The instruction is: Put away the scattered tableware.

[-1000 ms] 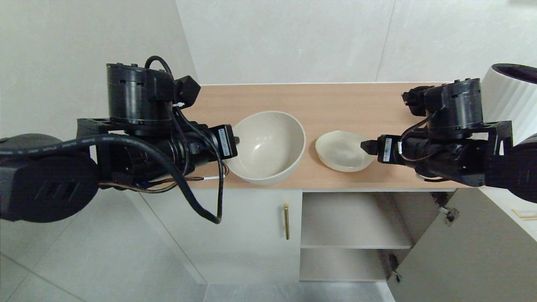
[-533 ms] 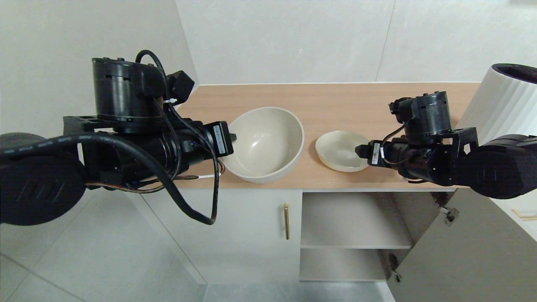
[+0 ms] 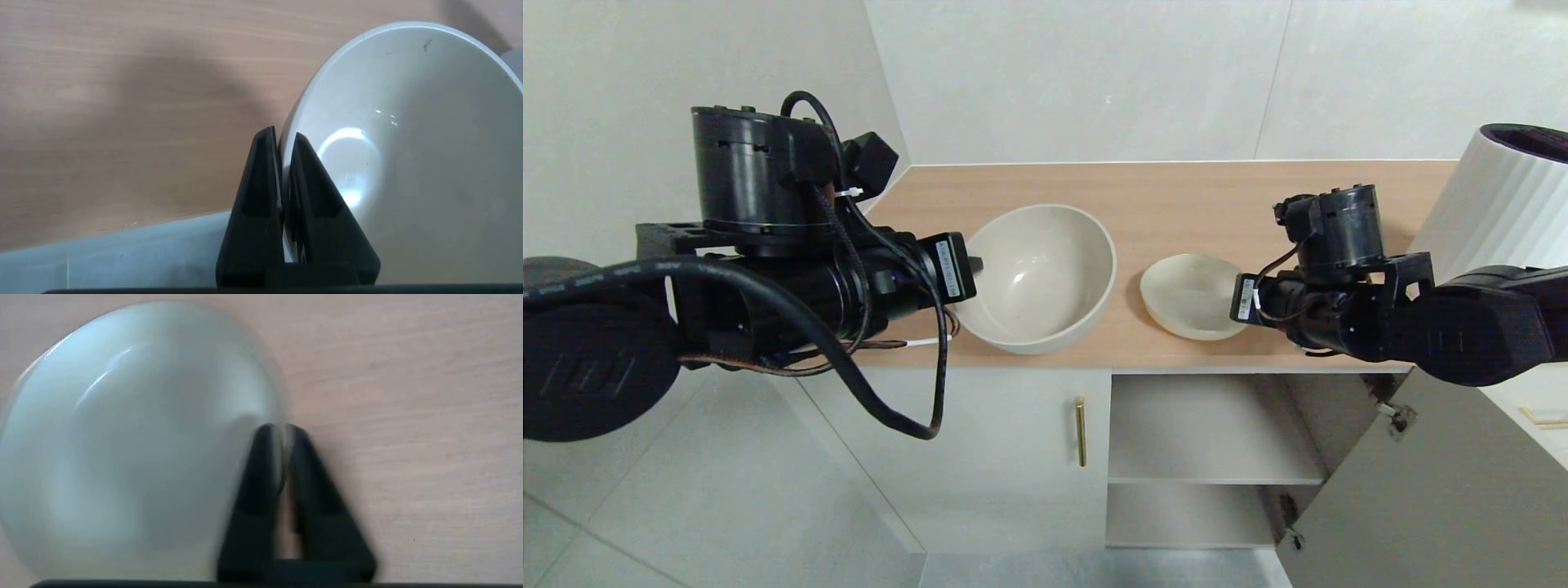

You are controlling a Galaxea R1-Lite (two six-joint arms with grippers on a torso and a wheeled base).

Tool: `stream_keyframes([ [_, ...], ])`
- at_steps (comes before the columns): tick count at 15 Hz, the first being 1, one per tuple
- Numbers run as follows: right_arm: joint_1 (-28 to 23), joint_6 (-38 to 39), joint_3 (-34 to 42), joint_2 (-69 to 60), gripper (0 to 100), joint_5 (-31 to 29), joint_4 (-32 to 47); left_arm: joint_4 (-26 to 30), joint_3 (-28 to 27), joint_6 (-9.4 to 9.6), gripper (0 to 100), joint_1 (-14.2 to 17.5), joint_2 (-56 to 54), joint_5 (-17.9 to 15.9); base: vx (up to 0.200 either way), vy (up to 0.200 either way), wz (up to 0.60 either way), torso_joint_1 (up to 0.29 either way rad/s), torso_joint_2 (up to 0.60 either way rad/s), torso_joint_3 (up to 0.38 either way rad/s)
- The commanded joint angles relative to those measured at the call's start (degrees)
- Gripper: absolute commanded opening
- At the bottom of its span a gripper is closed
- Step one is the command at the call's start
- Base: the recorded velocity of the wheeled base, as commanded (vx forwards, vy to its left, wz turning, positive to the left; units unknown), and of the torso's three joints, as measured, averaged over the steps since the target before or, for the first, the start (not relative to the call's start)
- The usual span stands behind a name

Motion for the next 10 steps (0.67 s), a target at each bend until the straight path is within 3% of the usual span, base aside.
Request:
stream_keyframes([
  [1,0.0,0.8,0.0,-1.3,0,0.2,-0.2,-0.1,-0.1,-0.03,0,0.0,-0.7,-0.1,0.0,0.0,0.0,0.0,0.0,0.0],
  [6,0.0,1.7,2.1,-10.2,0,3.2,1.3,0.3,2.9,-0.11,0,0.0,-3.5,-0.2,0.0,0.0,0.0,0.0,0.0,0.0],
  [10,0.0,1.7,7.6,-21.3,0,14.4,11.8,0.5,7.7,0.06,0,-0.7,-7.6,-0.2,0.0,0.0,0.0,0.0,0.0,0.0],
])
